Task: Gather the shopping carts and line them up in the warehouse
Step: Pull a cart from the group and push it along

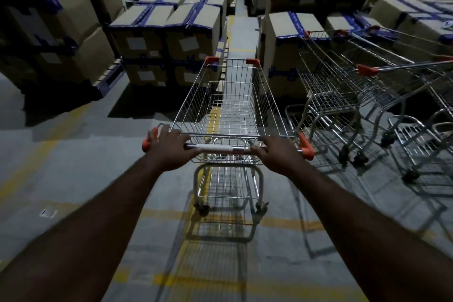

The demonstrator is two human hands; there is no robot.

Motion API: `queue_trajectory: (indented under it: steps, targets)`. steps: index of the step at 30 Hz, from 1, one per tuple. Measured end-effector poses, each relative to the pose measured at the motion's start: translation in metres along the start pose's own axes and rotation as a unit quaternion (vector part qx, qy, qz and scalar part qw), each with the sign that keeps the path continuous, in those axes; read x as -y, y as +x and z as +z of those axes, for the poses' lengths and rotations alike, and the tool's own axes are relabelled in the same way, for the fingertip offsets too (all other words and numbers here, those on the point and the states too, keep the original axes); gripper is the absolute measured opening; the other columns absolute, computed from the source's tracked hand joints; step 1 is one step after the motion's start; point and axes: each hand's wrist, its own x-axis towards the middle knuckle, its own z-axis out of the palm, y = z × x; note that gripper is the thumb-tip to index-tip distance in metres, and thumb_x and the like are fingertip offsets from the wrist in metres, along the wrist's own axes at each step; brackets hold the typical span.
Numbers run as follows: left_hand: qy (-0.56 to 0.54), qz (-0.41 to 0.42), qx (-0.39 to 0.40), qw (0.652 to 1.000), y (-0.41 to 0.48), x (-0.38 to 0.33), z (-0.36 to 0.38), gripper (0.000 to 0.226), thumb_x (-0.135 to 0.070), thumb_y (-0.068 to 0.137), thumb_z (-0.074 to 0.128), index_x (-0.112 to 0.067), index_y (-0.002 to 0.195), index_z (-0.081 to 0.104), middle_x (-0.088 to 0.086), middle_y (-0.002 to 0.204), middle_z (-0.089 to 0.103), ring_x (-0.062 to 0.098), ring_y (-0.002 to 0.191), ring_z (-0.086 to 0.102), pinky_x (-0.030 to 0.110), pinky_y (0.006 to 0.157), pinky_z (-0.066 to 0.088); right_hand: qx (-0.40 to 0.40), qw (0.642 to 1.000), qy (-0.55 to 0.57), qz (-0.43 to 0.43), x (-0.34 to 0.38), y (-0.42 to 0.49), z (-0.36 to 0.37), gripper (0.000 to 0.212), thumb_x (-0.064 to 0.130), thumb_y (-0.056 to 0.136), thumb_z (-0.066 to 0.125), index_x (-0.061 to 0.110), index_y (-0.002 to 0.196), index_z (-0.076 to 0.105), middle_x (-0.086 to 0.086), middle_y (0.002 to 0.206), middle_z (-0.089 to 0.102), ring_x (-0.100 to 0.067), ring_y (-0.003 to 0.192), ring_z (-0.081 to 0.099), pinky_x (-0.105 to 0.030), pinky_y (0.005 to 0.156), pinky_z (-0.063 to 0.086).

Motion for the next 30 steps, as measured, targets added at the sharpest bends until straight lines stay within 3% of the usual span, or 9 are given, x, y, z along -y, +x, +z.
queue_trajectory:
  steps: [3,5,7,12,20,26,30]
  targets:
    - [-0.027,0.043,0.008,0.999,0.007,-0.018,-0.008,0.081,-0.081,0.085,0.029,-0.031,0.147,0.04,0.005,0.158,0.031,0.032,0.151,0.005,0.066,0.116,0.002,0.019,0.998,-0.059,-0.028,0.003,0.003,-0.006,0.048,0.056,0.099,0.042,0.022,0.127,0.059,-0.007,0.123,0.064,-0.027,0.114,0.058,-0.054,0.108,0.036]
    - [-0.006,0.062,0.046,0.997,0.012,-0.033,-0.008,0.077,-0.077,0.09,0.027,-0.03,0.15,0.035,0.006,0.161,0.025,0.032,0.151,0.003,0.066,0.117,0.002,0.084,0.994,-0.073,-0.02,0.004,0.004,-0.004,0.048,0.057,0.1,0.034,0.023,0.123,0.06,-0.005,0.114,0.069,-0.026,0.11,0.061,-0.059,0.112,0.029]
    - [0.013,0.064,0.082,0.995,0.018,-0.048,-0.008,0.079,-0.077,0.09,0.023,-0.031,0.153,0.028,0.006,0.164,0.016,0.032,0.152,-0.002,0.066,0.116,0.0,0.093,0.993,-0.063,-0.02,0.003,0.003,-0.002,0.051,0.058,0.1,0.032,0.023,0.128,0.058,-0.006,0.121,0.067,-0.027,0.118,0.059,-0.059,0.113,0.026]
    - [0.014,0.077,0.04,0.996,0.048,-0.095,-0.038,0.083,-0.077,0.09,0.023,-0.029,0.157,0.014,0.007,0.166,-0.002,0.031,0.151,-0.012,0.063,0.118,-0.004,0.012,0.996,-0.069,-0.048,-0.004,0.013,-0.024,0.062,0.056,0.099,0.04,0.024,0.151,0.034,-0.009,0.161,0.027,-0.028,0.149,0.019,-0.05,0.119,0.013]
    - [0.006,0.095,-0.003,0.995,0.126,-0.2,-0.092,0.081,-0.075,0.091,0.03,-0.027,0.156,0.02,0.005,0.166,0.006,0.03,0.152,-0.006,0.057,0.119,0.005,-0.038,0.996,-0.075,-0.038,-0.073,0.045,-0.104,0.065,0.06,0.098,0.037,0.027,0.154,0.029,-0.007,0.165,0.015,-0.025,0.152,0.009,-0.056,0.121,0.008]
    - [-0.021,0.148,-0.036,0.988,0.19,-0.315,-0.131,0.08,-0.074,0.091,0.032,-0.025,0.155,0.027,0.006,0.165,0.015,0.031,0.151,0.001,0.057,0.119,0.012,-0.11,0.988,-0.109,-0.014,-0.176,0.058,-0.193,0.06,0.058,0.097,0.041,0.026,0.148,0.037,-0.008,0.159,0.029,-0.027,0.147,0.023,-0.056,0.117,0.017]
    - [-0.003,0.195,-0.029,0.98,0.224,-0.392,-0.138,0.078,-0.073,0.092,0.033,-0.027,0.154,0.03,0.005,0.164,0.019,0.031,0.151,0.005,0.056,0.118,0.017,-0.127,0.984,-0.123,0.025,-0.244,0.059,-0.233,0.067,0.066,0.093,0.036,0.03,0.149,0.037,-0.005,0.161,0.027,-0.026,0.148,0.023,-0.057,0.117,0.019]
